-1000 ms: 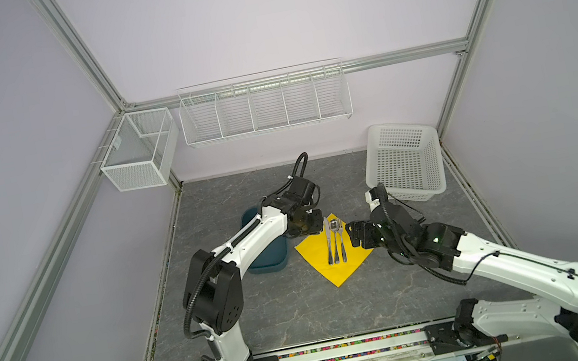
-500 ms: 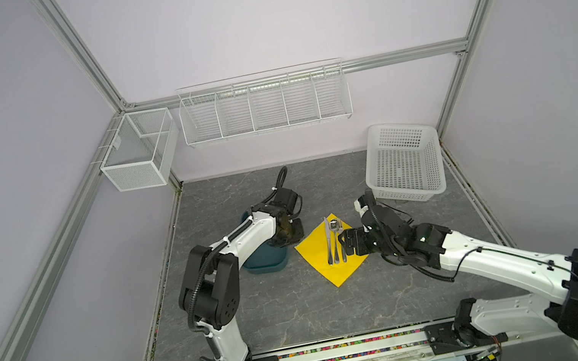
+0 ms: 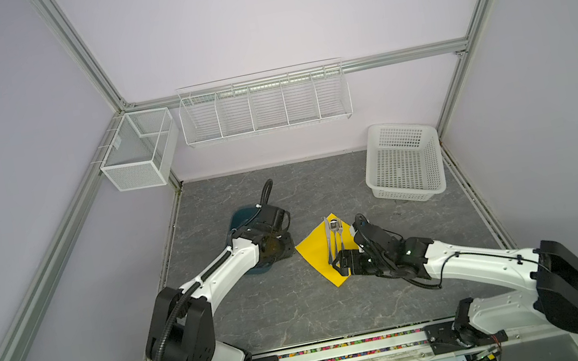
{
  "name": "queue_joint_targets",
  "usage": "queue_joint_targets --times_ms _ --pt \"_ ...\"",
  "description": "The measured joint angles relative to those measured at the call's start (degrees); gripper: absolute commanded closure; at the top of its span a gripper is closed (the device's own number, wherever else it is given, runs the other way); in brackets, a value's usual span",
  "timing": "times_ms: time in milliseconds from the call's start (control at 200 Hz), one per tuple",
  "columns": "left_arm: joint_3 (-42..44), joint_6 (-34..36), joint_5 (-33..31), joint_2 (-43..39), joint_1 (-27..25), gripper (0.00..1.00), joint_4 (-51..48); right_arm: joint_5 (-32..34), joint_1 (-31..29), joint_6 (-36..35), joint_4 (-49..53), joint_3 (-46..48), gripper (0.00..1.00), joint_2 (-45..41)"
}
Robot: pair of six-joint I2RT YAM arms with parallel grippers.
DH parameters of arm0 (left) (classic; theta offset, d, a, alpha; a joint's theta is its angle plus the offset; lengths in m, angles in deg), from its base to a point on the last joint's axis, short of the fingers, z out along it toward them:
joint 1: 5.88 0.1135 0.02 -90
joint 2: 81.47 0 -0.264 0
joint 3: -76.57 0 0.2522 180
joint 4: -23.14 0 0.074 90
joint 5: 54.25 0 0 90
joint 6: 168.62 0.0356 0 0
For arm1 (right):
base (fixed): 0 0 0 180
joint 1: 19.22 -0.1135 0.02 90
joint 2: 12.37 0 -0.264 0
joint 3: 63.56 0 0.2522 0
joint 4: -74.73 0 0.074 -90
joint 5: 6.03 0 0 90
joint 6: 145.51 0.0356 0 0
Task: Place the utensils on the paper napkin and roll it up
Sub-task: 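Move both grippers down to the napkin corner nearest the robot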
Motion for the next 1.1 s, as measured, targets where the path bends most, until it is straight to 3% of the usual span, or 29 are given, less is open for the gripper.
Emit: queue_joint_targets --times_ms 210,590,900,1100 --pt "7.15 -0.24 3.85 -7.3 0.0 0.68 3.45 -0.5 -3.74 10.36 -6.71 3.78 0.06 1.49" --pt "6.95 3.76 3.37 -9.38 -0.02 0.68 3.41 -1.01 -5.7 23.06 -16.11 4.42 0.07 9.77" --pt "6.73 6.01 2.08 -9.4 0.0 0.68 2.78 -0.85 -5.75 27.17 -22.14 4.85 0.07 13.11" --pt "6.73 6.1 5.27 -8.33 0.0 0.67 3.76 1.16 -5.57 25.16 -22.25 4.85 0.09 11.93"
